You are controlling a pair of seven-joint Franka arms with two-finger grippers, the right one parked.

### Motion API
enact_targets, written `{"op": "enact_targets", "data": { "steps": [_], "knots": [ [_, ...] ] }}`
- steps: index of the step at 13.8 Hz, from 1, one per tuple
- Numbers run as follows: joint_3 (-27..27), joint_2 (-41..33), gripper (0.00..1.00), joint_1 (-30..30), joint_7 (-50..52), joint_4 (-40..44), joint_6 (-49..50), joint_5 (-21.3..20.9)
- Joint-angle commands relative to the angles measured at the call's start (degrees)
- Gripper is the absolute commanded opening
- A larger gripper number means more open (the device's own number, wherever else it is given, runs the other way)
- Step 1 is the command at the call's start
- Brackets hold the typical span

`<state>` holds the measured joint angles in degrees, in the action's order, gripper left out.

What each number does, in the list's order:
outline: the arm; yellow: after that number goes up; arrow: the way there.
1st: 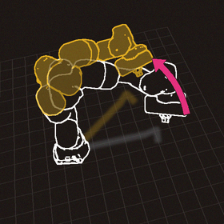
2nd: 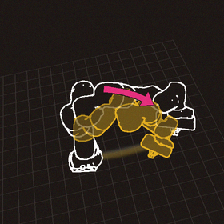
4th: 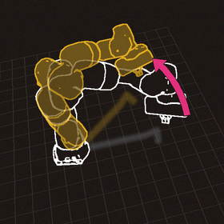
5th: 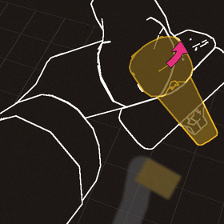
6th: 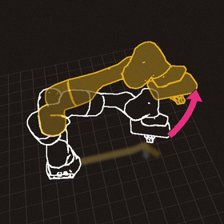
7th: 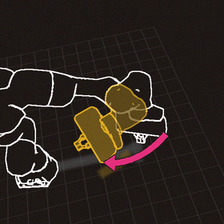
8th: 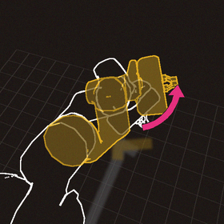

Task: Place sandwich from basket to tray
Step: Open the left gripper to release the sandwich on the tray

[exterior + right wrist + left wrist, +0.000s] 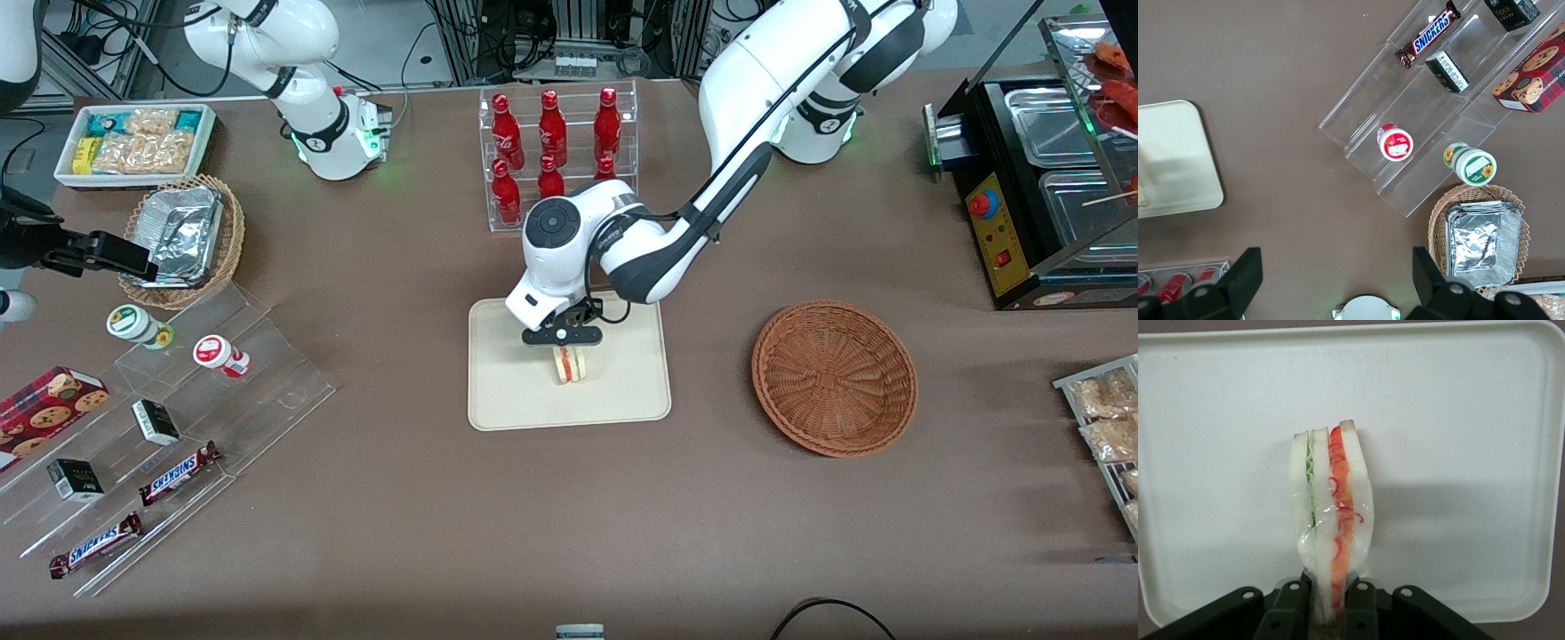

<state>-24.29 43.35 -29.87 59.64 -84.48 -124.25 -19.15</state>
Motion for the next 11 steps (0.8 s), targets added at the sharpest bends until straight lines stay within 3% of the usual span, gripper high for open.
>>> {"op": "enact_targets", "data": {
  "steps": [1, 5, 6, 7, 8, 9, 11],
  "knots": [
    [0.65, 1.65, 0.0, -1.25, 1.01, 1.87, -1.26, -3.51],
    [0.65, 1.83, 0.0, -1.07, 0.83, 1.34, -1.08, -4.22],
    [0.65, 1.83, 0.06, -1.16, 0.83, 1.25, -1.0, -4.22],
    [0.65, 1.83, 0.26, -1.16, 1.0, 1.25, -1.0, -4.14],
    [0.65, 1.83, 0.8, -1.16, 0.92, 1.25, -1.0, -4.14],
    [0.65, 1.83, 0.99, -1.25, 0.92, 1.25, -0.82, -4.14],
    [0.65, 1.22, 0.99, -1.25, 1.09, 1.34, -0.47, -4.05]
  ]
}}
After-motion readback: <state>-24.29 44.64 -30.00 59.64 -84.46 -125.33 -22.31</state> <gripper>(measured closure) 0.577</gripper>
